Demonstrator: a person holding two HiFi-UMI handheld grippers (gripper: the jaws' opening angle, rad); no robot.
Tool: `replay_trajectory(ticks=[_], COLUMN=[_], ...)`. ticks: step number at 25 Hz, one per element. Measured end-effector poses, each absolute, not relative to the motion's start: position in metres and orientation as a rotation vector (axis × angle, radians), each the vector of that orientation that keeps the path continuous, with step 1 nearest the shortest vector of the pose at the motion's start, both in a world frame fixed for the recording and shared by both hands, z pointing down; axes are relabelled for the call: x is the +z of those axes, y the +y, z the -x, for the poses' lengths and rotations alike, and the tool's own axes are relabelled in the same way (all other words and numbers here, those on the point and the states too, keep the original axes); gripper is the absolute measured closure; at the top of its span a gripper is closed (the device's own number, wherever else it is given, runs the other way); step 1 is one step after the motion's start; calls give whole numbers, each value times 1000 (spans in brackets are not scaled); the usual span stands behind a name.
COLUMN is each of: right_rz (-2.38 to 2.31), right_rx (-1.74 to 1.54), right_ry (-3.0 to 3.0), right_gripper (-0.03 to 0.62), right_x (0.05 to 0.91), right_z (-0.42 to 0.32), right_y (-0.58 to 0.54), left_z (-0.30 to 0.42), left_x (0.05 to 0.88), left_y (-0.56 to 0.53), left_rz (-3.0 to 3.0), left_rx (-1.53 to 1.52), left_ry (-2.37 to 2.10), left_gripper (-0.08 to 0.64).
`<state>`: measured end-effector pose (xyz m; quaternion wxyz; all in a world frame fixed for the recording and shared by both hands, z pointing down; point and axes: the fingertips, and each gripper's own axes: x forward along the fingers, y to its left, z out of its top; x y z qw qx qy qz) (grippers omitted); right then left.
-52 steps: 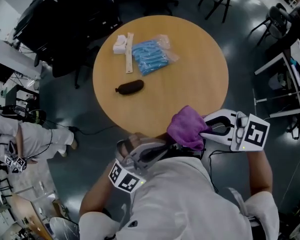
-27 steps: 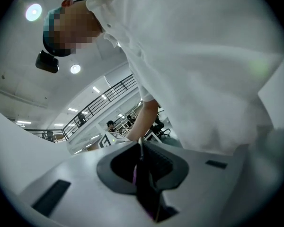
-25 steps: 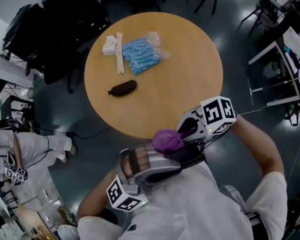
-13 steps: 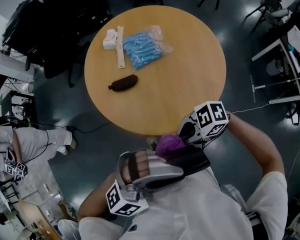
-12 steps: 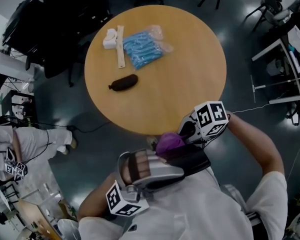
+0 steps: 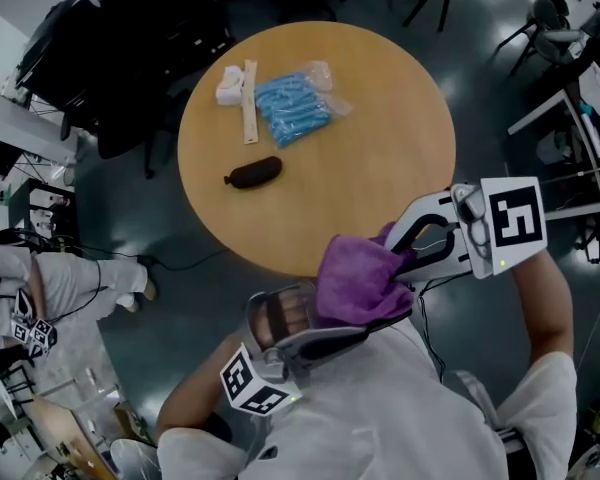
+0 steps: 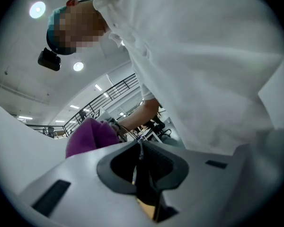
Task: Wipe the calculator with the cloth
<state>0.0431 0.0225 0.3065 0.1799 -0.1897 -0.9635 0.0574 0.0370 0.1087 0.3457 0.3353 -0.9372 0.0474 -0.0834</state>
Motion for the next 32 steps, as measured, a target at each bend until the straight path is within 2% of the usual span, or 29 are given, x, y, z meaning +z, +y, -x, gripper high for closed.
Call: replay_trajectory(ticks=[17,32], right_rz=[805,840], right_rx=[267,413], right_ry=[-2324,-2150], right_gripper=[525,526], right_x=[401,477], right_z=[-17,-32], right_y=[54,66], left_z=[-57,-48], left_x=[339,313], left_y=[119,107], left_rz=[2414,2547], left_rx=[-171,-52], left_ry=[38,147], left_gripper=[514,514])
